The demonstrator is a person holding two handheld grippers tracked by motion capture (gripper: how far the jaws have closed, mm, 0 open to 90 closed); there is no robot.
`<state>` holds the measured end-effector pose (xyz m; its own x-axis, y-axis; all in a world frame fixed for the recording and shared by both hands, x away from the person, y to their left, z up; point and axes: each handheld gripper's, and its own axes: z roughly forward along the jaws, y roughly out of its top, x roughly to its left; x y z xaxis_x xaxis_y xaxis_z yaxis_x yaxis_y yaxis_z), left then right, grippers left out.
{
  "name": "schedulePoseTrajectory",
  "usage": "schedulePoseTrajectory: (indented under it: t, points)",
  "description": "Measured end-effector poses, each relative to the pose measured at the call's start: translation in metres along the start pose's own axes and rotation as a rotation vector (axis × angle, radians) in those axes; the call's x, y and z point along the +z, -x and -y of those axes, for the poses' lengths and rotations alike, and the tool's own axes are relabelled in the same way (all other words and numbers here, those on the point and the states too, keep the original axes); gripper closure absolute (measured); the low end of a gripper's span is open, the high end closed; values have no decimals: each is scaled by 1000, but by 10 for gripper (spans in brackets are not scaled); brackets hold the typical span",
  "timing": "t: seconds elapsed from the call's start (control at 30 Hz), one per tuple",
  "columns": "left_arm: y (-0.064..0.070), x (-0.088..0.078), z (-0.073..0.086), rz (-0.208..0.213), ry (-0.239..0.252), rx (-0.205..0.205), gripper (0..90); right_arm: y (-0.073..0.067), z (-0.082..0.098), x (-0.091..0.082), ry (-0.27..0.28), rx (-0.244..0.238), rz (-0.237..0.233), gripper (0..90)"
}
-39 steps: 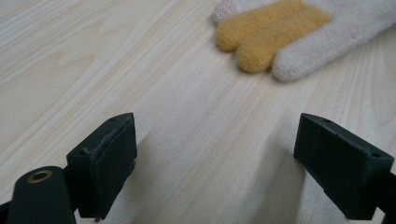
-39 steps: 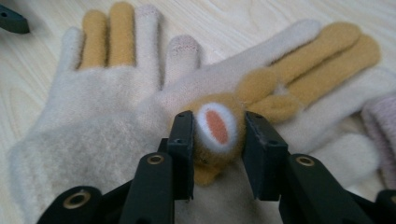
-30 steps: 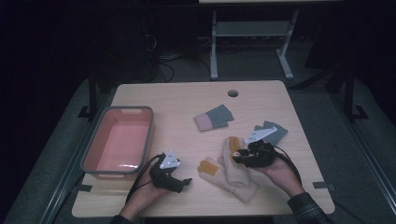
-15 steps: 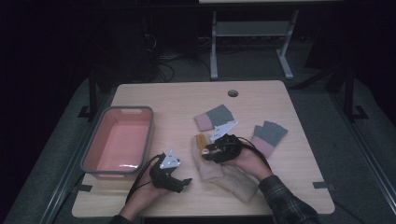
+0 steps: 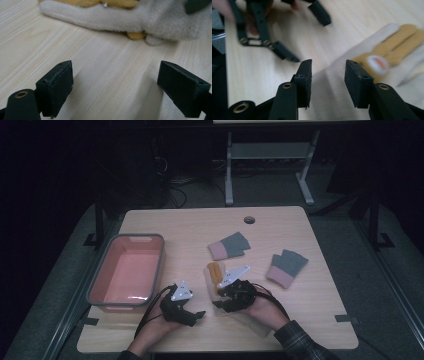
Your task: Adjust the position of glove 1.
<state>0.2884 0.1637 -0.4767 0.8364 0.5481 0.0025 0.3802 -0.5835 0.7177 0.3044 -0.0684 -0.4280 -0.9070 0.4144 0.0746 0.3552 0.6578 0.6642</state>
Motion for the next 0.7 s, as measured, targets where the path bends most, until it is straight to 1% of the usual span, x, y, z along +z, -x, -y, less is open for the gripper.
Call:
schedulePoseTrajectory:
  t: [0.03,0.1,0.13,0.17,0.2,0.23,0.27,0.33,0.37,0.4,0.47,0.5,0.57,0.6,0.63,0.67,0.7]
  points:
    - [0,0,0,2,0,-6,125,-7,3,2,-5,-12,0,549]
    - [0,0,0,2,-1,-6,125,-9,4,2,-9,-10,-2,545]
    - [0,0,0,3,-1,-6,125,-13,7,6,-35,-41,11,556]
    - [0,0,0,2,-1,-5,125,-13,8,8,-42,-44,14,589]
    - [0,0,0,2,-1,-5,125,-13,9,10,-48,-58,25,631]
    - [1,0,0,2,-1,-6,126,-13,10,12,-55,-56,30,690]
    - [1,0,0,2,-1,-6,125,-13,10,12,-55,-56,30,690]
    - [1,0,0,2,0,-5,125,-10,11,11,-58,-53,30,826]
    - [1,0,0,2,0,-7,125,-8,12,11,-51,-54,24,860]
    - [1,0,0,2,0,-6,125,-8,12,10,-50,-42,20,877]
    - [1,0,0,2,-1,-6,125,-6,13,8,-47,-53,23,891]
    - [1,0,0,2,-1,-6,125,-6,12,3,-28,-43,20,900]
    - [1,0,0,2,-1,-6,125,-6,11,1,-18,-39,19,900]
    - [1,0,0,2,0,-6,125,-4,10,-3,-11,-44,23,900]
    - [1,0,0,2,0,-6,125,-2,8,-12,9,-41,32,900]
    - [1,0,0,2,0,-6,125,-2,8,-12,9,-41,32,900]
    - [1,0,0,2,0,-7,125,-1,7,-16,20,-40,32,900]
